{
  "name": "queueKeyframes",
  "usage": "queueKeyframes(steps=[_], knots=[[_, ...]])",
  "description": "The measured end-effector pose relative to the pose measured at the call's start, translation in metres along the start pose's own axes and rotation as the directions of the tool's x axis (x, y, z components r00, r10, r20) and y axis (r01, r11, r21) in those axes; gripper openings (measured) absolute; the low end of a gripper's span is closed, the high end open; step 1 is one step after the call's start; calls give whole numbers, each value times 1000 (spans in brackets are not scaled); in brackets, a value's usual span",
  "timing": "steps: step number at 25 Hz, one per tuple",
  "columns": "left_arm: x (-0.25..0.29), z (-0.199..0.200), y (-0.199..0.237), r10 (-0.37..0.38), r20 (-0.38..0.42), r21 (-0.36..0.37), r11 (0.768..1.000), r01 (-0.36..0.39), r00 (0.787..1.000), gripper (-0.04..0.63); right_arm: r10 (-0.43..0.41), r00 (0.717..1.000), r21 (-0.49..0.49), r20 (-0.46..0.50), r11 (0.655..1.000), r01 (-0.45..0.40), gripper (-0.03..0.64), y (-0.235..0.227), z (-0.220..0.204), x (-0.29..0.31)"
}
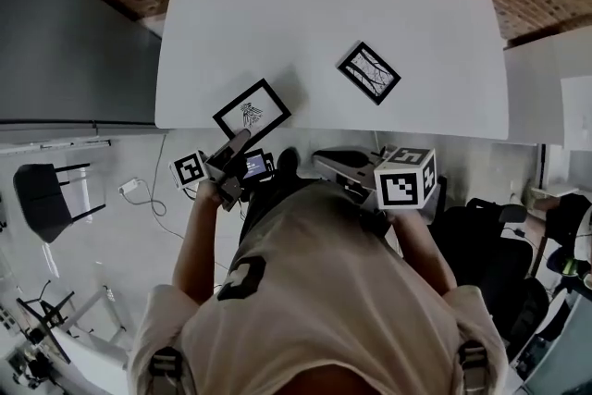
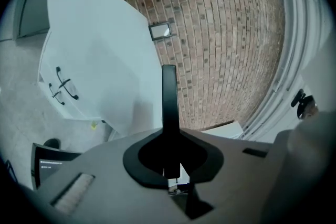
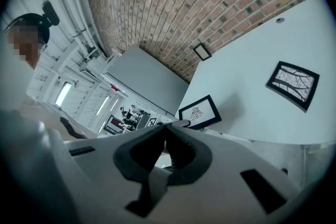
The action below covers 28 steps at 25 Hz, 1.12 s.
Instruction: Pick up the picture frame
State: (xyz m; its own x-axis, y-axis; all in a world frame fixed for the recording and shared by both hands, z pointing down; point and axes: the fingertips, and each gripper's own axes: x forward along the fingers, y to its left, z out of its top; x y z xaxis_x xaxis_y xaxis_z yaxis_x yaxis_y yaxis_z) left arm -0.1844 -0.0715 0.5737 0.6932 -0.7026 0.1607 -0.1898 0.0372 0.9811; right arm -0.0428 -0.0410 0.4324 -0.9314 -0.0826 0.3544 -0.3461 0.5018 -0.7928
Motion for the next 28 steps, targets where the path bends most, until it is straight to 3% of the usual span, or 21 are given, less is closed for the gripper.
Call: queueKeyframes(steps=[9, 16, 28], knots=[[69, -25, -46, -20, -83, 83, 996, 26, 996, 21, -7, 996, 37, 89, 999, 4, 5, -23, 12, -53], [99, -38, -55, -18, -157, 93, 995, 33, 987, 21, -60, 986, 120, 153, 992, 42, 5, -40, 4, -76], [88, -18, -54, -73, -182, 98, 991, 92, 981, 21, -136, 982, 163, 133, 980, 114, 5, -35, 0, -48]])
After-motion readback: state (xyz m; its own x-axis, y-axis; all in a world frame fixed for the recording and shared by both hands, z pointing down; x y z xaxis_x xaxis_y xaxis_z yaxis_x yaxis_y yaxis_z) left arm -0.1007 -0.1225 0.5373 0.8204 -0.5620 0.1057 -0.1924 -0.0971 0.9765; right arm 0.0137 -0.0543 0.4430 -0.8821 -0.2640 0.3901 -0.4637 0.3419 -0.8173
